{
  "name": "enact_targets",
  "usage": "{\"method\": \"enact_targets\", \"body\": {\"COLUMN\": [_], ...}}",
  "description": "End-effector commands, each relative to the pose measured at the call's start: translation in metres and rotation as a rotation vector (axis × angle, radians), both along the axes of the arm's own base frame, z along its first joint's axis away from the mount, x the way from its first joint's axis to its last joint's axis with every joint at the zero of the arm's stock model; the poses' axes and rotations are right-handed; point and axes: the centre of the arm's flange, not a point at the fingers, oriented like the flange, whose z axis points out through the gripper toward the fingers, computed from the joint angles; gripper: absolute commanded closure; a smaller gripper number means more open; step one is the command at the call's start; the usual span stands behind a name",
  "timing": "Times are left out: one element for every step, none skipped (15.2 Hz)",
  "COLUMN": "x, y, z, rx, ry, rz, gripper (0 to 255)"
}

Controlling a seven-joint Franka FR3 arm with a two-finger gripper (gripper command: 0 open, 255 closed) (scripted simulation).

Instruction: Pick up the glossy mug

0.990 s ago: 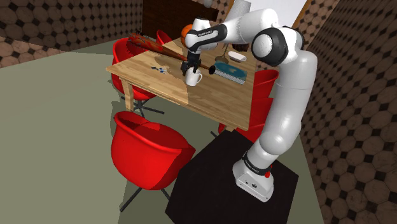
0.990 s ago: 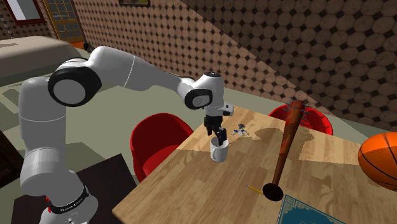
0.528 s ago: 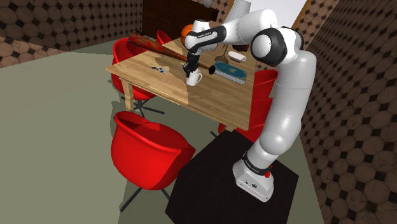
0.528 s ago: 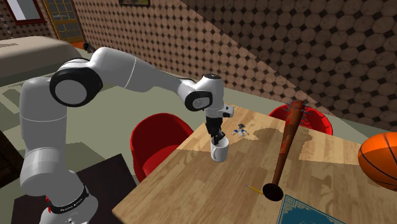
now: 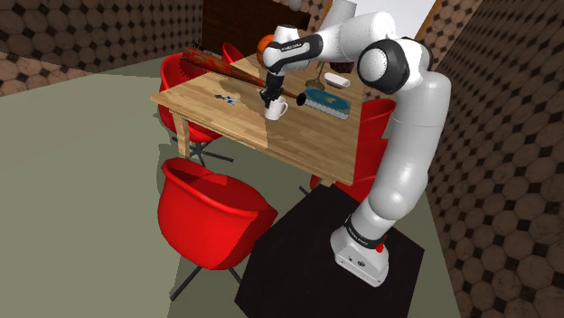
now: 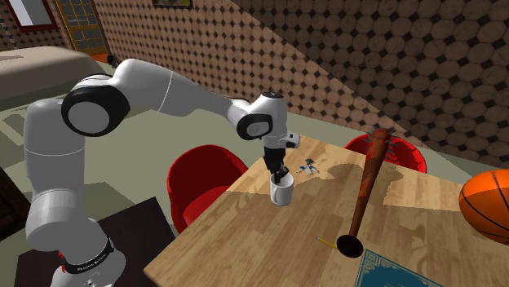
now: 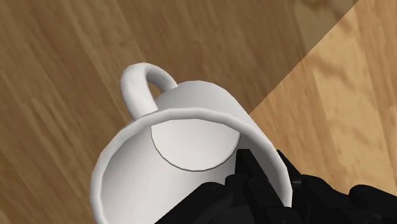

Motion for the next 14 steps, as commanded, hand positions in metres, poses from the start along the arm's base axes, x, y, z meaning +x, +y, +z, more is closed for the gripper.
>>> {"method": "enact_targets", "body": {"x": [0.000, 0.000, 0.000, 0.000, 0.000, 0.000, 0.000, 0.000, 0.000, 0.000, 0.000, 0.000, 0.000, 0.000], "y": [0.000, 0.000, 0.000, 0.000, 0.000, 0.000, 0.000, 0.000, 0.000, 0.000, 0.000, 0.000, 0.000, 0.000], "z": [0.011, 0.016, 0.021, 0.026, 0.032, 0.037, 0.042, 0.048, 0.053, 0.058, 0.063, 0.069, 0.069, 0.069], "rx": [0.000, 0.000, 0.000, 0.000, 0.000, 0.000, 0.000, 0.000, 0.000, 0.000, 0.000, 0.000, 0.000, 0.000], "ry": [0.000, 0.000, 0.000, 0.000, 0.000, 0.000, 0.000, 0.000, 0.000, 0.000, 0.000, 0.000, 0.000, 0.000], "rz": [0.000, 0.000, 0.000, 0.000, 0.000, 0.000, 0.000, 0.000, 0.000, 0.000, 0.000, 0.000, 0.000, 0.000], "gripper": [255, 255, 255, 255, 255, 255, 255, 255, 255, 255, 255, 255, 255, 255]}}
